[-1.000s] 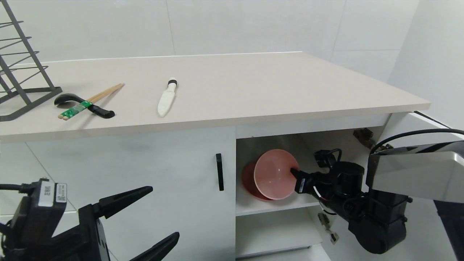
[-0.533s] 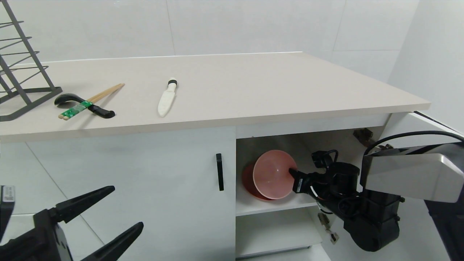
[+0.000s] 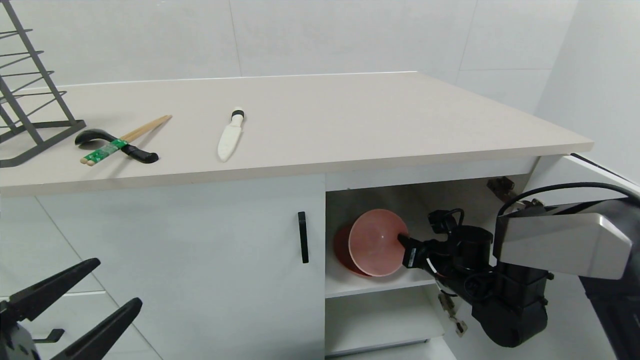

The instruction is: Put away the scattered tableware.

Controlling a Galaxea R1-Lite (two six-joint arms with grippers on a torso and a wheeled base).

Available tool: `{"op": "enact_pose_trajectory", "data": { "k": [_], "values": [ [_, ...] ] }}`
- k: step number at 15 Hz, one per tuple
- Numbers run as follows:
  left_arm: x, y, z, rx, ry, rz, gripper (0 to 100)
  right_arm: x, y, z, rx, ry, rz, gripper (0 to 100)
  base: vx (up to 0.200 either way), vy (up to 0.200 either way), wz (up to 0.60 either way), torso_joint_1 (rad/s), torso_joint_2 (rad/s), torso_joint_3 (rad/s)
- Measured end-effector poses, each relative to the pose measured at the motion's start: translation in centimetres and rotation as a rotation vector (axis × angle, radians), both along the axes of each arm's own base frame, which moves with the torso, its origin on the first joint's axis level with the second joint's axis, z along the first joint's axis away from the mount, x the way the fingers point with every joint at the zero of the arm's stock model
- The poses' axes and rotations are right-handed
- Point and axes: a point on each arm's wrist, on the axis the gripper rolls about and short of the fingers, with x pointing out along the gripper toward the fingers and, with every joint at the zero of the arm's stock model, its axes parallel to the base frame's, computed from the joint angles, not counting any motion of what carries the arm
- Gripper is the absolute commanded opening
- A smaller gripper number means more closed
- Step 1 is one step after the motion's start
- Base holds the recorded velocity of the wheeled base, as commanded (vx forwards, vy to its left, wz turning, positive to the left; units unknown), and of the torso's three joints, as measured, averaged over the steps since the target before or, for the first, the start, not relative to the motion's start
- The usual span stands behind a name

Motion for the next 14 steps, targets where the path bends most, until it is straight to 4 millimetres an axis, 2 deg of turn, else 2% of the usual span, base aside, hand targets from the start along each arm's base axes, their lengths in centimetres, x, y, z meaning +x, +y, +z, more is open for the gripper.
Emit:
{"op": "enact_pose_trajectory", "data": {
  "k": [5, 14],
  "values": [
    [-2.4, 1.1, -0.4, -0.023, -0.041, 0.068, 100, 0.1, 0.2, -0.5, -0.004, 0.006, 0.004, 0, 0.0, 0.0, 0.0, 0.0, 0.0, 0.0],
    [-4.6, 1.7, -1.0, -0.09, -0.086, 0.121, 100, 0.1, 0.2, -0.9, -0.011, 0.021, 0.002, 0, 0.0, 0.0, 0.0, 0.0, 0.0, 0.0]
  ]
}}
